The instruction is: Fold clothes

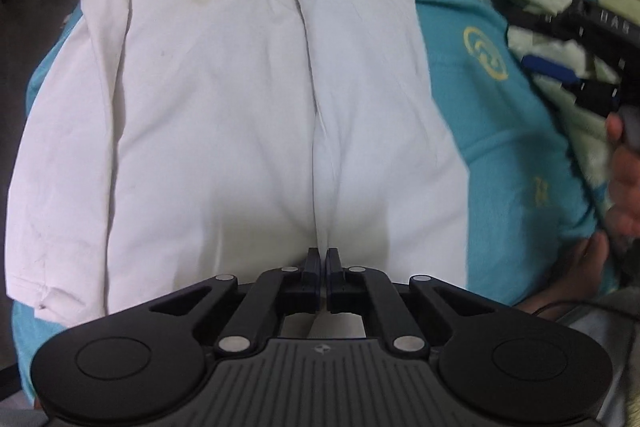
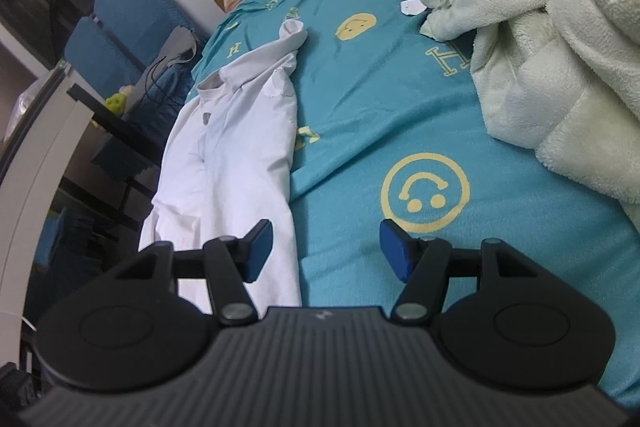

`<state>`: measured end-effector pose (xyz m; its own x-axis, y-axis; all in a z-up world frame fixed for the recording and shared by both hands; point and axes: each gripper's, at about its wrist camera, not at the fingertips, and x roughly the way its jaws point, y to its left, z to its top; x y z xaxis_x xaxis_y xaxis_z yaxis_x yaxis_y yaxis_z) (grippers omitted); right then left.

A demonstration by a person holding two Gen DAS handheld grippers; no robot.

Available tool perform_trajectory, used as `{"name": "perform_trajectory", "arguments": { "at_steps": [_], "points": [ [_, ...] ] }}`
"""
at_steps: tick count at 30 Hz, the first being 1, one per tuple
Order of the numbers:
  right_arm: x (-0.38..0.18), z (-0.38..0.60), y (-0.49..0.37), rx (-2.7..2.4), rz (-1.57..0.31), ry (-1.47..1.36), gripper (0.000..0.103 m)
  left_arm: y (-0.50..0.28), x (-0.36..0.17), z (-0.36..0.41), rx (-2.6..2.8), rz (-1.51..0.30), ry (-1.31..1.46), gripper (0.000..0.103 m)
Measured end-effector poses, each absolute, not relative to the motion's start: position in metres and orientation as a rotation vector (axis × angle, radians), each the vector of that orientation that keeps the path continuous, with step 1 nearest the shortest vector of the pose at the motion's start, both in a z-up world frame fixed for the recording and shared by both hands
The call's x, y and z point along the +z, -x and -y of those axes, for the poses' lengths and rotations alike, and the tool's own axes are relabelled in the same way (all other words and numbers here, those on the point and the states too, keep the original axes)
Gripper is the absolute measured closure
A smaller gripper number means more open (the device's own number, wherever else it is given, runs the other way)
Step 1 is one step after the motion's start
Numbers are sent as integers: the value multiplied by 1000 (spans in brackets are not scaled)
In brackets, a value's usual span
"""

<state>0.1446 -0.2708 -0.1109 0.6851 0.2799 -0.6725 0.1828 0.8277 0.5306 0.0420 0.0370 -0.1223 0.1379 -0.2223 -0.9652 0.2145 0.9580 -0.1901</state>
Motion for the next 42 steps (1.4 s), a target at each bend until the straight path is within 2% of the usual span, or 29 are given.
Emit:
{"name": "perform_trajectory", "arguments": {
  "at_steps": [7,9,14,15,17,24,27,32,38,40,41,42],
  "points": [
    [-107,263,-143,79,-815,-581,40,-38,-89,-27,-371,-1256,-35,97],
    [-103,260,-142,89,-792,-572,40,-40,-71,-29,-382,-1179,-40,85],
    [-94,254,-141,140,-721,-556,40,-77,-34,-31,-343,-956,-10,64],
    [-92,252,-140,154,-706,-549,40,-86,-29,-31,-333,-914,-6,56],
    [-90,247,-139,178,-681,-534,40,-106,-34,-20,-302,-850,-17,46],
    [-86,224,-146,227,-665,-480,42,-131,-57,-14,-292,-751,-47,23],
    [-80,206,-173,257,-671,-455,45,-133,-57,-24,-283,-695,-71,19],
    [-71,153,-260,321,-664,-337,46,-147,-58,-58,-243,-642,-12,16],
    [-94,77,-377,323,-661,-146,51,-172,-75,-95,-167,-685,92,16],
    [-109,59,-405,277,-688,-54,54,-176,-78,-103,-163,-698,127,16],
    [-117,50,-417,251,-702,-4,59,-178,-80,-106,-162,-703,142,16],
    [-126,42,-429,225,-718,46,69,-179,-82,-109,-160,-707,157,16]
  ]
}}
